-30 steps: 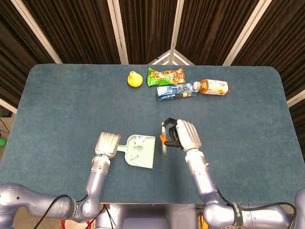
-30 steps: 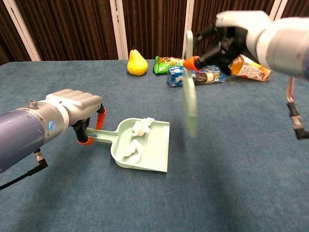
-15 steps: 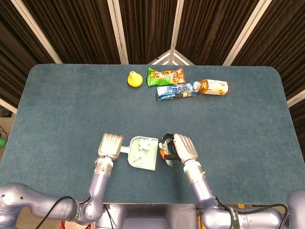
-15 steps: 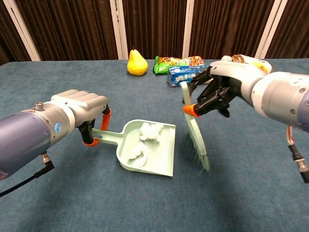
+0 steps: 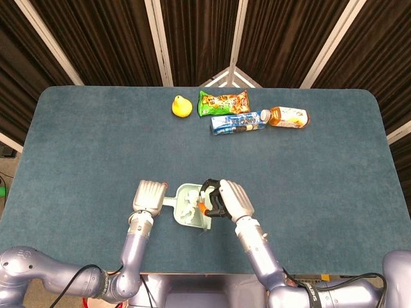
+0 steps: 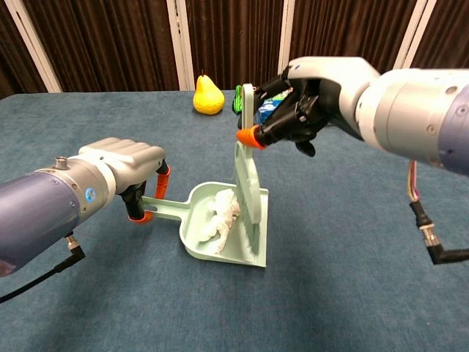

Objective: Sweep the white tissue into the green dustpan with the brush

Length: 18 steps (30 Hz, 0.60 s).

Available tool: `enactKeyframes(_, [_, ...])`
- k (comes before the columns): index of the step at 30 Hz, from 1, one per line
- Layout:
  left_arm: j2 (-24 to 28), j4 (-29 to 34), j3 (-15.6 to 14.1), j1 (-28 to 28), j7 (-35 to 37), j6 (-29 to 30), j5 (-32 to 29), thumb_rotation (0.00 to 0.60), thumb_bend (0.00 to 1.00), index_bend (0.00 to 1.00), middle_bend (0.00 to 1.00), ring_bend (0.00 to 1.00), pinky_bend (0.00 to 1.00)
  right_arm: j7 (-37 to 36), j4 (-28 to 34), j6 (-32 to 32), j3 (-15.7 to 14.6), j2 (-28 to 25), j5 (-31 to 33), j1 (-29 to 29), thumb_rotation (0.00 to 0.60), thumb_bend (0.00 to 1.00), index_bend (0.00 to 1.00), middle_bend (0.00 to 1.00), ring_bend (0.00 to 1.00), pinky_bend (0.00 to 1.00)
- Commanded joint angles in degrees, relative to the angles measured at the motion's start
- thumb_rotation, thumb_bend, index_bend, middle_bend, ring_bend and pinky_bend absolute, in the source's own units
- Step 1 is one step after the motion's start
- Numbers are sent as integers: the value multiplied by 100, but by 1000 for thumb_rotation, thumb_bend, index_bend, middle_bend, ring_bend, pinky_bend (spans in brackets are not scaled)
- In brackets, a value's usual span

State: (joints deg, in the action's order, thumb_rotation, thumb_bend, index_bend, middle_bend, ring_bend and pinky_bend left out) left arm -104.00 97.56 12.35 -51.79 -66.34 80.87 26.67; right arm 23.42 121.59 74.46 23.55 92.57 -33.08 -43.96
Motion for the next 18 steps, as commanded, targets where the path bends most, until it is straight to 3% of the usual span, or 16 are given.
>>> enactKeyframes(1, [15, -20, 2, 22, 44, -22, 9, 600, 506, 576, 988, 955, 984, -81, 52, 22, 138, -159, 30, 26, 600, 587, 892, 872, 917, 795])
enactKeyframes(3, [21, -26, -8, 29, 60, -38, 21, 600, 499, 552, 973, 949, 984, -131, 57, 5, 203, -285, 31, 46, 600, 588, 892, 872, 918, 795])
enactKeyframes(5, [28, -10, -25, 36, 70, -43, 43, 600, 426, 488, 935, 937, 984, -164, 30, 22, 263, -392, -6, 58, 600, 588, 892, 872, 917, 795])
enactKeyframes(6, [31, -4, -39, 37, 75, -40, 71, 600, 370, 448, 916, 931, 984, -155, 7, 26, 274, -433, -25, 53, 600, 588, 892, 872, 917, 795])
enactKeyframes(8, [39, 19, -68, 47, 92, -23, 134, 600, 131, 288, 844, 897, 982, -153, -23, 20, 295, -525, -26, 56, 600, 588, 892, 872, 917, 795])
enactKeyframes(10, [56, 73, -86, 57, 66, 20, 147, 600, 7, 165, 758, 837, 965, -190, -38, 0, 316, -630, -14, 77, 600, 588, 892, 872, 918, 795])
enactKeyframes(16, [338, 469, -131, 154, 163, 74, 287, 600, 0, 9, 450, 604, 779, -327, -119, -106, 215, -934, -83, 212, 600, 588, 892, 872, 918, 795])
enactKeyframes(18, [493, 588, -189, 221, 283, 113, 488, 600, 0, 1, 411, 568, 726, -363, -173, -127, 139, -1026, -167, 267, 600, 587, 892, 872, 918, 795])
